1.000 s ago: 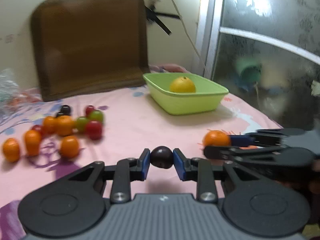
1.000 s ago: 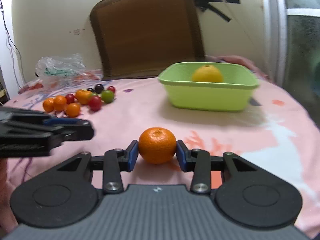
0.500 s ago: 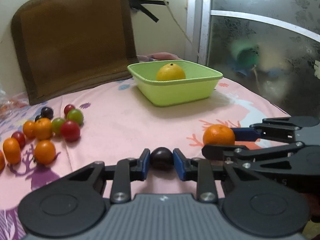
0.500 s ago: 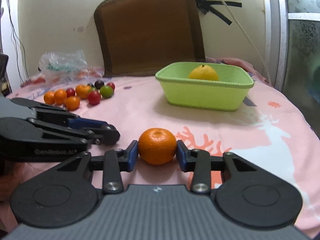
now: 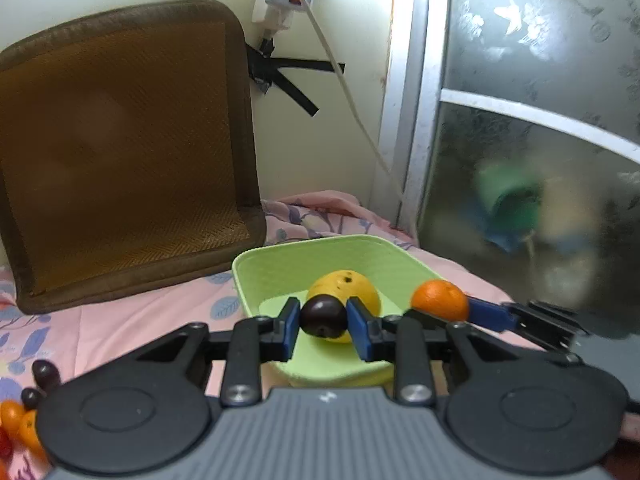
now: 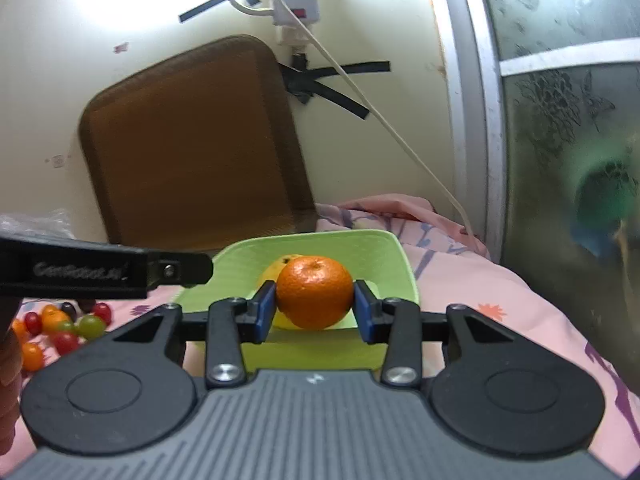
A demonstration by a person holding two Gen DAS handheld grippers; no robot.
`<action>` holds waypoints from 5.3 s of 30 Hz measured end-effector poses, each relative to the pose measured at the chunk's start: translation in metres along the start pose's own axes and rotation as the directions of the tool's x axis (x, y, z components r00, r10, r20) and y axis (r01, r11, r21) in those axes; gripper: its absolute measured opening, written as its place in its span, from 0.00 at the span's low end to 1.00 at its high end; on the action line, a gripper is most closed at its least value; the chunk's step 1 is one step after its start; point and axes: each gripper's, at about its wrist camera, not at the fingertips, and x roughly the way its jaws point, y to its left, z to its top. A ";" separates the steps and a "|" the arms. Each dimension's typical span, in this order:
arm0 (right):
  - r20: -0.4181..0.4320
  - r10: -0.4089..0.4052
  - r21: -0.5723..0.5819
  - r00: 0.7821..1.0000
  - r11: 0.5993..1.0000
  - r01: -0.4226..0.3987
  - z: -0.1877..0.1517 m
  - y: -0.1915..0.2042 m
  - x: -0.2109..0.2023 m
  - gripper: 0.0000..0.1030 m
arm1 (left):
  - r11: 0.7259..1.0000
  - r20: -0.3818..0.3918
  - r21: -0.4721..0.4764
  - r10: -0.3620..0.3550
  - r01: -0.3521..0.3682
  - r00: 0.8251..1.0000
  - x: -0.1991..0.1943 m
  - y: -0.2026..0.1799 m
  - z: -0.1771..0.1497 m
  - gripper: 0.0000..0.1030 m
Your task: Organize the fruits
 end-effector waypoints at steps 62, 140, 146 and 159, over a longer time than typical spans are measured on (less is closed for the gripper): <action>-0.378 0.387 -0.207 0.841 0.850 -0.485 -0.040 0.211 0.039 0.36 | 0.745 -0.062 -0.549 0.416 -0.379 0.907 -0.134 0.223 -0.121 0.36; -0.278 0.259 -0.222 0.925 0.920 -0.325 -0.069 0.134 -0.056 0.56 | 0.940 -0.089 -0.193 0.270 -0.282 0.959 -0.136 0.078 -0.141 0.67; -0.279 0.257 -0.223 0.925 0.920 -0.323 -0.069 0.134 -0.055 0.56 | 0.938 -0.087 -0.204 0.268 -0.280 0.960 -0.136 0.078 -0.141 0.67; -0.278 0.256 -0.225 0.926 0.920 -0.321 -0.070 0.135 -0.055 0.56 | 0.937 -0.067 -0.243 0.241 -0.250 0.968 -0.141 0.083 -0.142 0.67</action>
